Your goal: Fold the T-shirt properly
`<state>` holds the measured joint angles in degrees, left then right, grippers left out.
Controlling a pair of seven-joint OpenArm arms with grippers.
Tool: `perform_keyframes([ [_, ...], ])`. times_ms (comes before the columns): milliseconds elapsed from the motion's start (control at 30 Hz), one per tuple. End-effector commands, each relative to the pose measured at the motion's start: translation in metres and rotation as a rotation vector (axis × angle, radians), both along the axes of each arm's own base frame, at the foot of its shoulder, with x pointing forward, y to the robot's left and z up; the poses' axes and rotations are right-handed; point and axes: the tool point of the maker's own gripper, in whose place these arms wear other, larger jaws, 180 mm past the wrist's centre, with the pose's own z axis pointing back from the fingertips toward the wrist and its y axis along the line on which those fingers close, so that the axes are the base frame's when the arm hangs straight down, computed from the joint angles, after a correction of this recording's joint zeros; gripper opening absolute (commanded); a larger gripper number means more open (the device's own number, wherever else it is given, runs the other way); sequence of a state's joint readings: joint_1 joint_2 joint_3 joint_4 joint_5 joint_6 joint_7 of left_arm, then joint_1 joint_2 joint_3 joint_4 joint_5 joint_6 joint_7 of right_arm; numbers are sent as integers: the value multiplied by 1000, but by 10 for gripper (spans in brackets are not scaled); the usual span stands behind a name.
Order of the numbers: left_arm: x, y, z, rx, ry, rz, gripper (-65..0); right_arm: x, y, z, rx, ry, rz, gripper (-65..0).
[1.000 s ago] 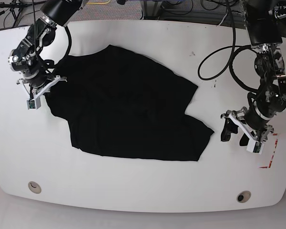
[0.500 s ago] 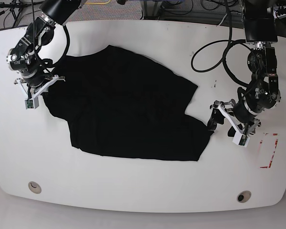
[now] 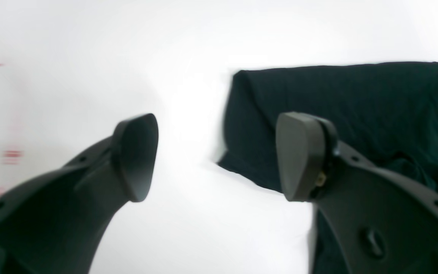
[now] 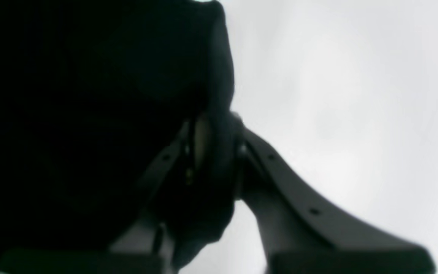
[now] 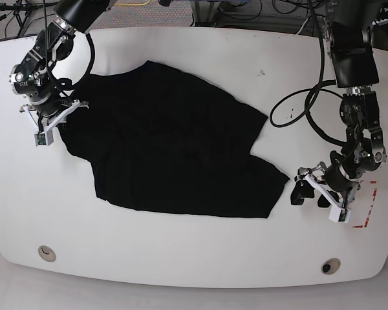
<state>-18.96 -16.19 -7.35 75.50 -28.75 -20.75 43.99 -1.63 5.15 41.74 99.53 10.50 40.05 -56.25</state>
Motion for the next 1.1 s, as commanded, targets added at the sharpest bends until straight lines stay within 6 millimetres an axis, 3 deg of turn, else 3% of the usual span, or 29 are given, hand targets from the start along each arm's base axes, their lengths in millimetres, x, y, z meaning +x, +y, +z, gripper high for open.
perform_keyframes([
  [0,7,-1,4,-22,-11,10,-196,8,-5,13,-12,-46,1,-510],
  [167,8,-8,-8,-53,17,9,-198,9,-4,13,-9,-49,0,-394],
  [300,7,-24,-19,-66,37,-26,-202,9,-4,14,-12,-50,4,-359],
  [567,9,-39,-29,-64,50,-59,-199,12,-6,17,-19,-54,5,-475],
  [633,8,-43,-32,-52,67,-73,-201,9,-4,13,-15,-41,10,-563],
  [833,7,-49,-36,-48,78,-85,-199,8,-6,12,-21,-34,15,-538],
  [1067,12,-43,-32,-21,66,-82,-193,10,-5,13,-40,-22,39,-450],
])
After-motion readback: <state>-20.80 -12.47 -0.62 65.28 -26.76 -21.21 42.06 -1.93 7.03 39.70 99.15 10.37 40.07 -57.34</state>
